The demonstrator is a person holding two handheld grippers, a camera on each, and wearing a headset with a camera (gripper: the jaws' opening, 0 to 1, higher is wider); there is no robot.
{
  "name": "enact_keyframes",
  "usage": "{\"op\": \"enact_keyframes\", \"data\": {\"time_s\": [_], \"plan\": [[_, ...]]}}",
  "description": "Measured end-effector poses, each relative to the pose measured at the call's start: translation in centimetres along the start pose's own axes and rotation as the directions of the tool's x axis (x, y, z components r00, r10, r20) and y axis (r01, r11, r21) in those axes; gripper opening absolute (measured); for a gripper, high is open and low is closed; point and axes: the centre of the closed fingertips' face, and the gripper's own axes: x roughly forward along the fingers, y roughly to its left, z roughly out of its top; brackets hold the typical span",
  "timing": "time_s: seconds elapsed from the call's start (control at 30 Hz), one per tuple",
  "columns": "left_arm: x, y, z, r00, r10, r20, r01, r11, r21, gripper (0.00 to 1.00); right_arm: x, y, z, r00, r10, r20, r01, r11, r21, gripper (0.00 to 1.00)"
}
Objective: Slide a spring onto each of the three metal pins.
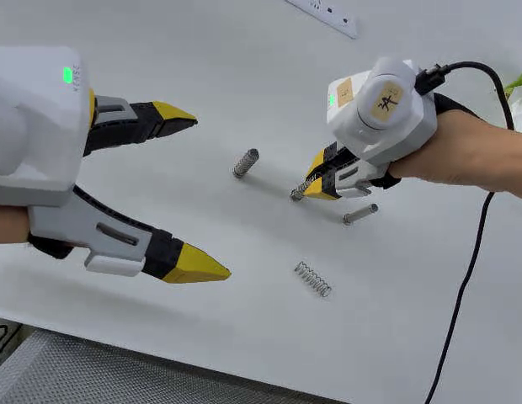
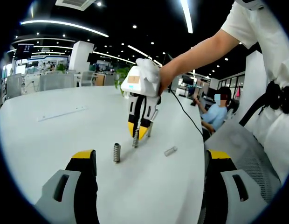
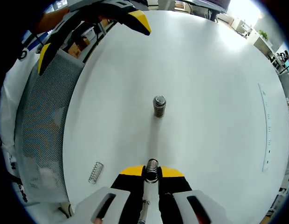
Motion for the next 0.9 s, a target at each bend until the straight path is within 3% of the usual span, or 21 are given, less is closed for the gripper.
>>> {"op": "enact_keyframes", "data": {"time_s": [0.9], "plan": [[-0.21, 0.16, -0.29, 1.0000, -0.001, -0.002, 0.001, 1.000, -0.003, 0.96, 0.89, 0.27, 0.14, 1.0000, -0.005, -0.006, 0.005, 1.000, -0.010, 0.10]]}}
